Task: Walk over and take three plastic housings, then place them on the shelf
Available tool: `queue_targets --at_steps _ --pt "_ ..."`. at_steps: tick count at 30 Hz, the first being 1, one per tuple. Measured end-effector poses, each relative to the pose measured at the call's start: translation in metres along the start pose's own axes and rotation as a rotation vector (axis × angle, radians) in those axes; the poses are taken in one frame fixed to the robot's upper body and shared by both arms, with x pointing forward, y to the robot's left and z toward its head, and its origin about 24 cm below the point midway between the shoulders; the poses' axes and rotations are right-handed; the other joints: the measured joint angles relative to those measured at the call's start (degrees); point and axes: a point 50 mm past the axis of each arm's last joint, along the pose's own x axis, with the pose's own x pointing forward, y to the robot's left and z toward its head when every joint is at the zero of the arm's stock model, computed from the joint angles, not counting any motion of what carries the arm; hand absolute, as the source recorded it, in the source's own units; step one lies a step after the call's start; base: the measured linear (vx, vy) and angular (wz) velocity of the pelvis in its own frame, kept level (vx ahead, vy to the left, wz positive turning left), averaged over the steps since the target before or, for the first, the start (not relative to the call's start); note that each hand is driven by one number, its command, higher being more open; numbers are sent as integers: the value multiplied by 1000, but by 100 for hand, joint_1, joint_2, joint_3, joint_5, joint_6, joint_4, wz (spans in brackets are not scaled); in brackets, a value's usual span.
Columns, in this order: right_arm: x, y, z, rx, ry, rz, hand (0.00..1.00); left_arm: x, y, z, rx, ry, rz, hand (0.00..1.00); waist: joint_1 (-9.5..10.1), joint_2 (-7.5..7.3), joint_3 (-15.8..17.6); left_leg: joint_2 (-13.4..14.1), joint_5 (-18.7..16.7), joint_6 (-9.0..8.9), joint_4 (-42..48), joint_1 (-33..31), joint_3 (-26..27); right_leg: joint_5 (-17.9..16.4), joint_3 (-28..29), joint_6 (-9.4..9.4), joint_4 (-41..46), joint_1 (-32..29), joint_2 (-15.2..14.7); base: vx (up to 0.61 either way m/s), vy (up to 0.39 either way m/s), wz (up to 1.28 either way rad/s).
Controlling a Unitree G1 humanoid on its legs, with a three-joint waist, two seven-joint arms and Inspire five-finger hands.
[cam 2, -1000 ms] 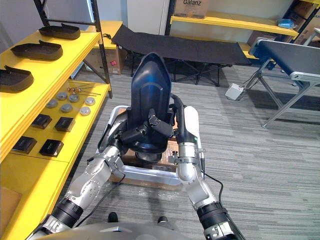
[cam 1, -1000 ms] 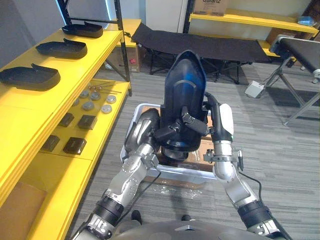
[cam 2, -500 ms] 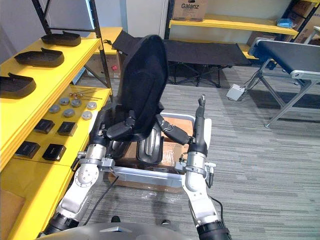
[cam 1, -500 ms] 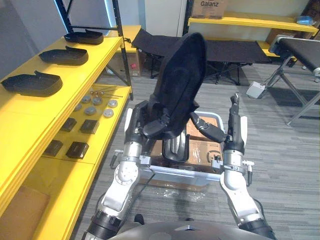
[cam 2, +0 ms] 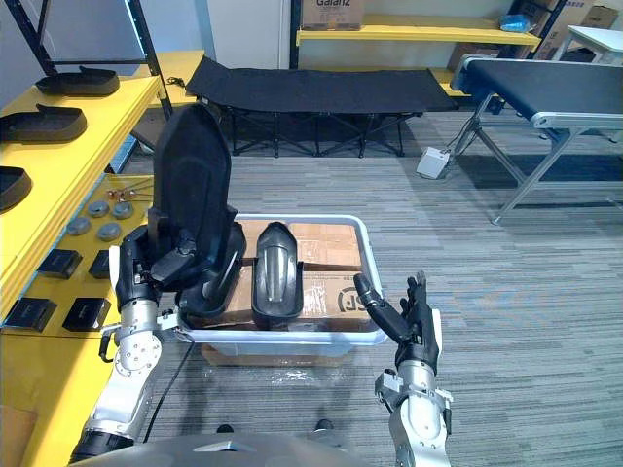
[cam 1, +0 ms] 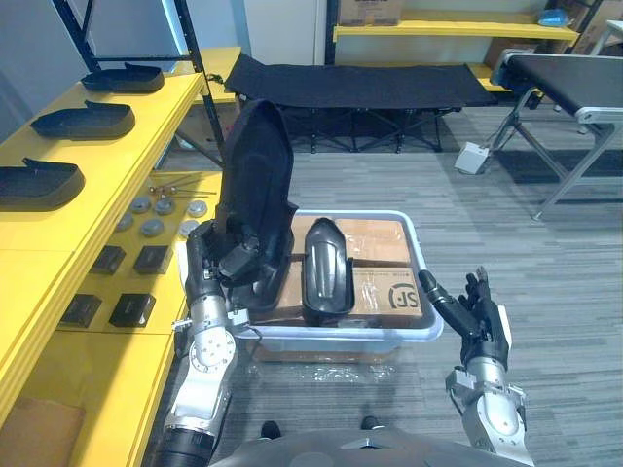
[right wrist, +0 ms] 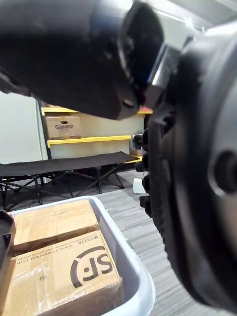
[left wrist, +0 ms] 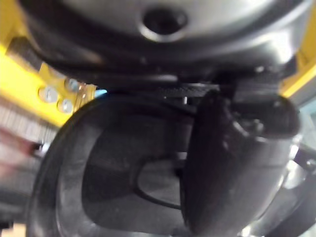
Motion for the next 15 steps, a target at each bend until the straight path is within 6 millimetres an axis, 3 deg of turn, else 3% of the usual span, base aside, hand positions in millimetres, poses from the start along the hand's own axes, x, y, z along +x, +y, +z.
queue_targets --at_steps 3,9,15 --pt "-2 -3 -3 16 19 25 100 -5 1 3 -226 19 -69 0 -14 25 -16 4 -49 -46 0 43 34 0 62 0 6 5 10 -7 6 -10" --pt "1 -4 0 109 12 40 100 -18 24 20 -290 -67 -3 0 53 93 -58 -2 -53 -52 1 45 -81 -17 -36 -21 -6 75 32 -2 -2 7" --pt "10 9 -8 151 58 118 100 -40 72 54 -276 -249 265 0 445 100 -63 -8 19 -84 1 -77 -630 -103 -607 -26 -112 316 49 2 -25 47"
